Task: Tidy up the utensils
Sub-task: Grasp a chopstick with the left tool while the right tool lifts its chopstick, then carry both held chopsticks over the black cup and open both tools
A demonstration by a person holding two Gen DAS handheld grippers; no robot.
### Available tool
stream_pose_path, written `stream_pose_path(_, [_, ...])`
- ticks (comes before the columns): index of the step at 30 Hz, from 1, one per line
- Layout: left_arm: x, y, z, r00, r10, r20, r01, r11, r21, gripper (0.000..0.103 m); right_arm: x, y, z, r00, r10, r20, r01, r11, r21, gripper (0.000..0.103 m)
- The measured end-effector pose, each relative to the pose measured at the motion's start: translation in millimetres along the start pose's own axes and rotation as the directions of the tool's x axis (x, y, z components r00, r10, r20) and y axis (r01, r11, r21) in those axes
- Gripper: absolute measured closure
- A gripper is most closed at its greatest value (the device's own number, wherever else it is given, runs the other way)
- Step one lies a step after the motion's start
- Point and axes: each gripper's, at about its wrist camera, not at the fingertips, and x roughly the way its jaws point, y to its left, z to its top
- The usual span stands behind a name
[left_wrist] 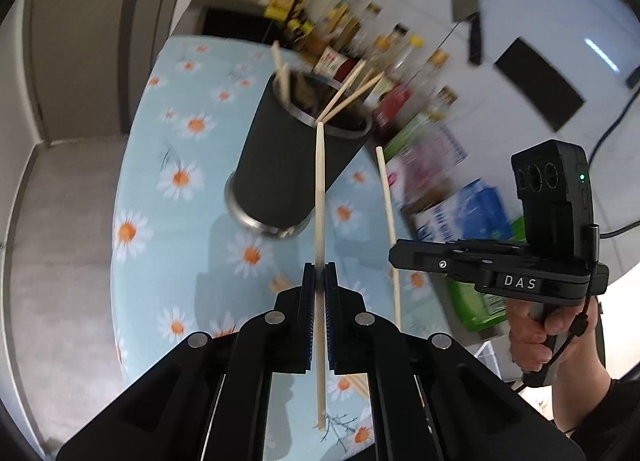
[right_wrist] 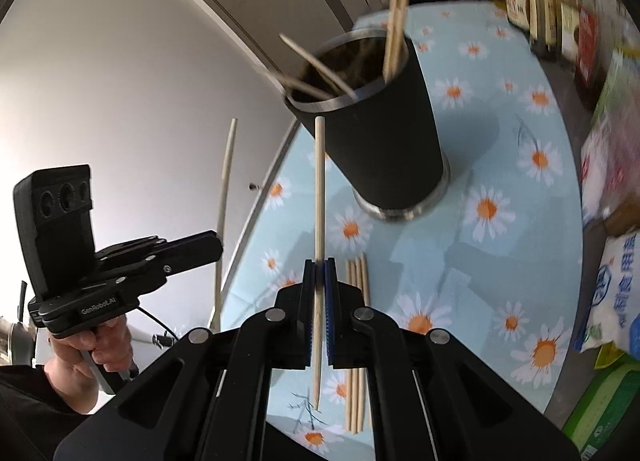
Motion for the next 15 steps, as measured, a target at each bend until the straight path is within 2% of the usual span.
stream_pose_path(6, [-12.8, -6.5, 29.6, 0.994, -0.044, 0.095, 0.038, 0.997, 0.064, 0.099, -27.6, 18.1, 26.7, 0.991, 0.004, 0.134, 0.004, 0.998, -0.066, 0.097])
stream_pose_path(10, [-23.9, -12.1, 61.1, 0.975, -0.09, 0.205, 0.069, 0.992, 0.104, 0.099, -48.3, 27.2, 51.4, 0.968, 0.006, 0.252, 0.017, 0.996, -0.09, 0.097])
stream_pose_path(12, [-31.9, -18.4, 75.9, 0.955, -0.109, 0.277, 0.069, 0.986, 0.149, 0.099, -59.9, 30.6, 65.9, 0.942, 0.011, 0.335, 0.027, 0.994, -0.109, 0.097])
stream_pose_path(13, [-36.8, -22.3, 84.7, 0.938, -0.121, 0.325, 0.066, 0.982, 0.175, 0.099, -64.9, 31.1, 71.5, 0.931, 0.011, 0.365, 0.032, 0.993, -0.113, 0.097])
stream_pose_path(15, [-43.0, -25.7, 97.9, 0.9, -0.15, 0.409, 0.068, 0.976, 0.208, 0.099, -74.3, 30.8, 85.3, 0.896, 0.013, 0.445, 0.044, 0.992, -0.118, 0.097])
